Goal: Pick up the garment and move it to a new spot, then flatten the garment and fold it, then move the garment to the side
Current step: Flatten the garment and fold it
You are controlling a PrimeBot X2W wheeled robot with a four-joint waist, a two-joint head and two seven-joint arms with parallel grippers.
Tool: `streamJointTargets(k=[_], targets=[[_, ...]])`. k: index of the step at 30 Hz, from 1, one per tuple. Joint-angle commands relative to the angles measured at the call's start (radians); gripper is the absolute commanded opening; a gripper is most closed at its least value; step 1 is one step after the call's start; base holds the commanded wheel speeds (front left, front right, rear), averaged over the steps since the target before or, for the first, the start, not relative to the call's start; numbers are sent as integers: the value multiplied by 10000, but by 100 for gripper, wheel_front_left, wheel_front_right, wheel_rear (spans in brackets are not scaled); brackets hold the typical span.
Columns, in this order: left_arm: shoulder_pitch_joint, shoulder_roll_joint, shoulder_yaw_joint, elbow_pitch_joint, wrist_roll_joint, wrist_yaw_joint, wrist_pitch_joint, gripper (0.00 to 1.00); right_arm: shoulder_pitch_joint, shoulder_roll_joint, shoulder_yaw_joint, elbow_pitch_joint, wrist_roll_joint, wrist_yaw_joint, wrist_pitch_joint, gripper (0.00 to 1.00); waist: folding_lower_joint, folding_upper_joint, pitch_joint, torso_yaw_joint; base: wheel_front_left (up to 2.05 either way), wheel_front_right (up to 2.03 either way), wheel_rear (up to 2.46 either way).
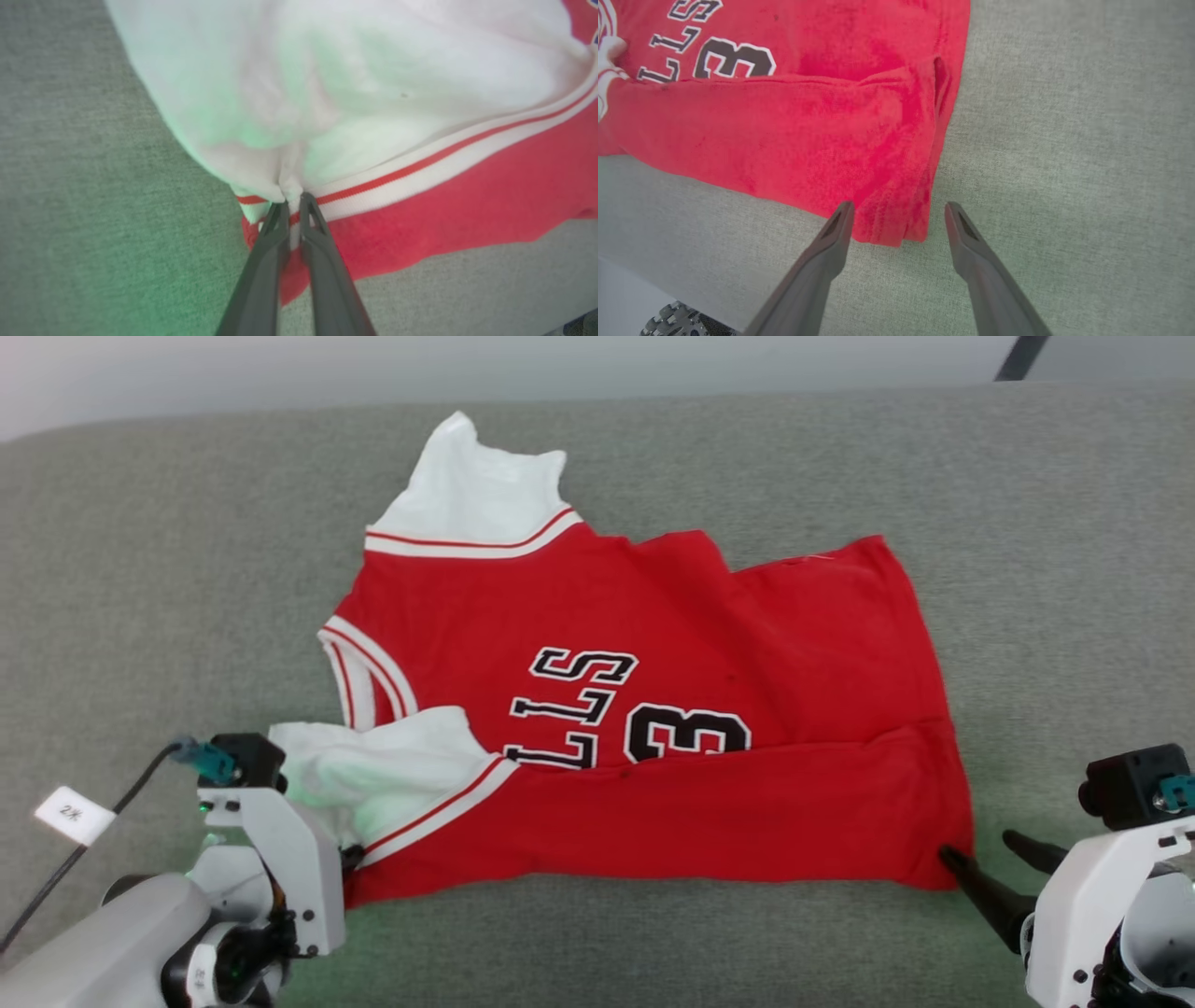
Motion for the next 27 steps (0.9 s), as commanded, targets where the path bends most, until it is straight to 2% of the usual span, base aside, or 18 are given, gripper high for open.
streamJointTargets(k=[1,7,15,16,17,20,27], targets=[[104,-517,-269,262,119,-35,5,0,-75,38,-23,144,-35,-7,88,100,0,-1,123,171,0,0,0],[-77,-791,-319,430,197,-191,-14,0,-196,56,-104,724,-215,-7,377,100,0,-1,273,399,0,0,0],[-287,-1054,-322,815,279,-397,-69,0,-658,194,304,1821,-177,-7,345,100,0,-1,456,536,0,0,0],[-319,-1085,-320,864,286,-421,-66,0,-711,163,390,1990,-160,-7,367,98,0,-1,478,552,0,0,0],[-353,-1112,-321,911,294,-443,-59,0,-754,152,462,2112,-94,-7,366,0,0,-1,495,565,0,0,0],[-399,-1165,-306,1049,282,-505,-54,0,-859,35,679,2320,67,0,325,0,0,-1,516,590,0,0,0],[-428,-962,-216,1065,218,-507,-18,0,-905,-332,486,2187,372,-4,444,0,0,-1,359,604,0,0,0]])
